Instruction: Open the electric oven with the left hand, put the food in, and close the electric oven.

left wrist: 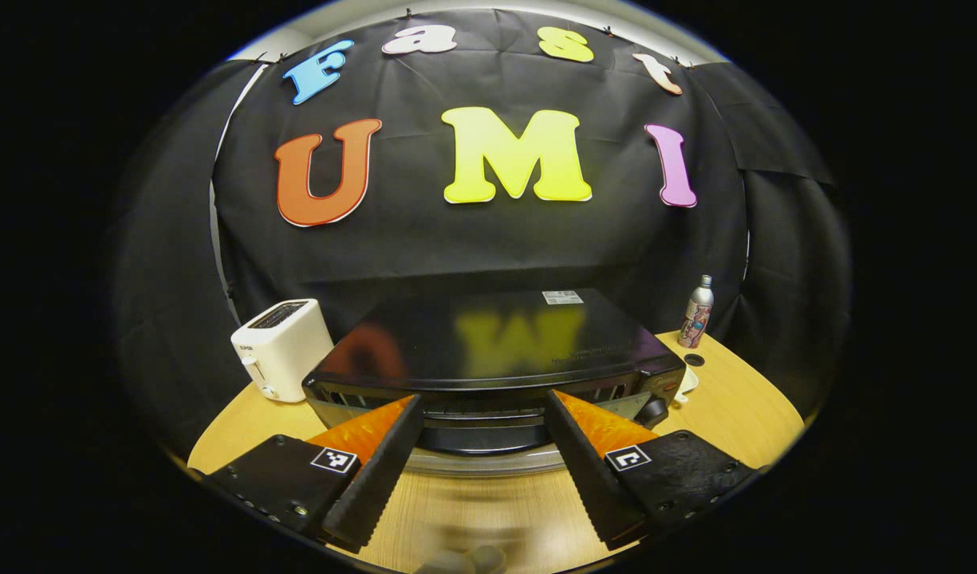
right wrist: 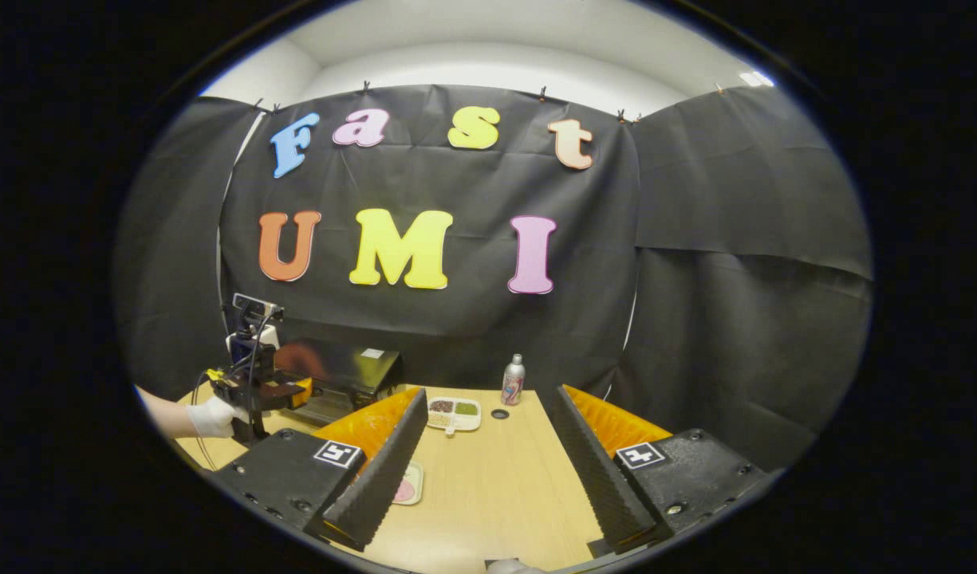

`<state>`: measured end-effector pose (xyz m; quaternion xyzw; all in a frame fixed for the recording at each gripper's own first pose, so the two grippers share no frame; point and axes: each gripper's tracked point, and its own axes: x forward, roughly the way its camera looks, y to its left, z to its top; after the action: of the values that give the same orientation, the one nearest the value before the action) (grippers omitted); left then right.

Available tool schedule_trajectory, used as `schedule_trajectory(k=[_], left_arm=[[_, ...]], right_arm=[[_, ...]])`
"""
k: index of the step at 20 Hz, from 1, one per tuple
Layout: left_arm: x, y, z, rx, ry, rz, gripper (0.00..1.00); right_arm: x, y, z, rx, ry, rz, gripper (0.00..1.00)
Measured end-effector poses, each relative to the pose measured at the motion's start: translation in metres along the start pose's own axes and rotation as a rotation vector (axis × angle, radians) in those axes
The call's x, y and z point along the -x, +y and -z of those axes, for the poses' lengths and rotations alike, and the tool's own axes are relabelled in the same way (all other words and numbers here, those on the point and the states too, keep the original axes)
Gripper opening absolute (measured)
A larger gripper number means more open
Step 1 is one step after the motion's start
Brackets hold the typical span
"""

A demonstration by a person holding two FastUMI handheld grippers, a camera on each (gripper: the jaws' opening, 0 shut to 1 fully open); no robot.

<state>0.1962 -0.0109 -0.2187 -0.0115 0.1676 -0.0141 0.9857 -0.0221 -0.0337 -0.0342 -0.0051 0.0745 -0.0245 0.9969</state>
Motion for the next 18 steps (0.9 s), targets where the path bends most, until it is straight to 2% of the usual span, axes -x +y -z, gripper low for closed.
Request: schedule_trajectory(k=[10,18], left_arm=[[0.043,0.006,0.042,0.009,0.063,0.014,0.97],[0.072,0.005,0.095,0.008,0.156,0.018,0.97]], right_arm=[[0.017,0.010,0.012,0.010,0.011,-0.030,1.00],[0.027,0.012,0.028,-0.007,0.042,-0.038,1.00]])
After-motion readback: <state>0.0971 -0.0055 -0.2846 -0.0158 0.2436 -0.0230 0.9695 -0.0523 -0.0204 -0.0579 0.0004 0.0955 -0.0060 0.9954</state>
